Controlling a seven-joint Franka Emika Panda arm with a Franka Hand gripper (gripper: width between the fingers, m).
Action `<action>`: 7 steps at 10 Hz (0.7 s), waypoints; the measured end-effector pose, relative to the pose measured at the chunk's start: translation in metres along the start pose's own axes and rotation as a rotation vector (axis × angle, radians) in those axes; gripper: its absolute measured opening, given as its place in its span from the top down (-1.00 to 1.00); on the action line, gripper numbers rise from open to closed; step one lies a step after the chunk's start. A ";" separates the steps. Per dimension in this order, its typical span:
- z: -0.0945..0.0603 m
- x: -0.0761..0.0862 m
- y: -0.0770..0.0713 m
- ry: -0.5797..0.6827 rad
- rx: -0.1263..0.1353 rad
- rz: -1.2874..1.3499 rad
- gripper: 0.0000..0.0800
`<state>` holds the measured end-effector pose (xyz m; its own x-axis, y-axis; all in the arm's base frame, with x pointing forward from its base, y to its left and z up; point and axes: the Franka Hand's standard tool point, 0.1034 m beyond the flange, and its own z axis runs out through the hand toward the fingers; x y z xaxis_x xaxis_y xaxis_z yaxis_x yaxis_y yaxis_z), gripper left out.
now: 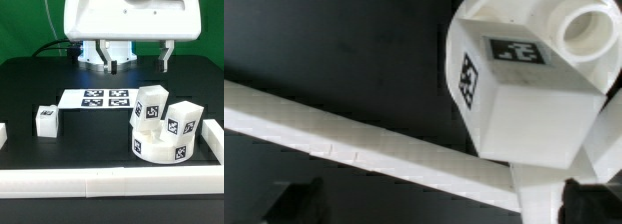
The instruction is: Assemble stool
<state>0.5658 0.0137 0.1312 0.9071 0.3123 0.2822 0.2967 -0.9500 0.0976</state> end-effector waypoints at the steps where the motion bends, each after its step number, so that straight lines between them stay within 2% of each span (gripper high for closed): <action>1: 0.001 -0.001 -0.002 -0.021 0.009 0.001 -0.62; 2: 0.001 -0.002 -0.003 -0.030 0.013 0.008 -0.62; 3: 0.003 -0.009 -0.010 -0.127 0.052 0.052 -0.62; 4: 0.001 -0.008 -0.015 -0.223 0.087 0.081 -0.62; 5: 0.001 0.000 -0.016 -0.249 0.096 0.083 -0.62; 7: 0.002 0.000 -0.017 -0.258 0.094 0.040 -0.62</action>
Offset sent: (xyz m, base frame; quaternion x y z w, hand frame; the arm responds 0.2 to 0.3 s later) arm 0.0018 0.0124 -0.0004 0.0570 -0.2285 0.0742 0.9691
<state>0.5613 0.0294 0.1278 0.9610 0.2749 0.0299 0.2751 -0.9614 -0.0015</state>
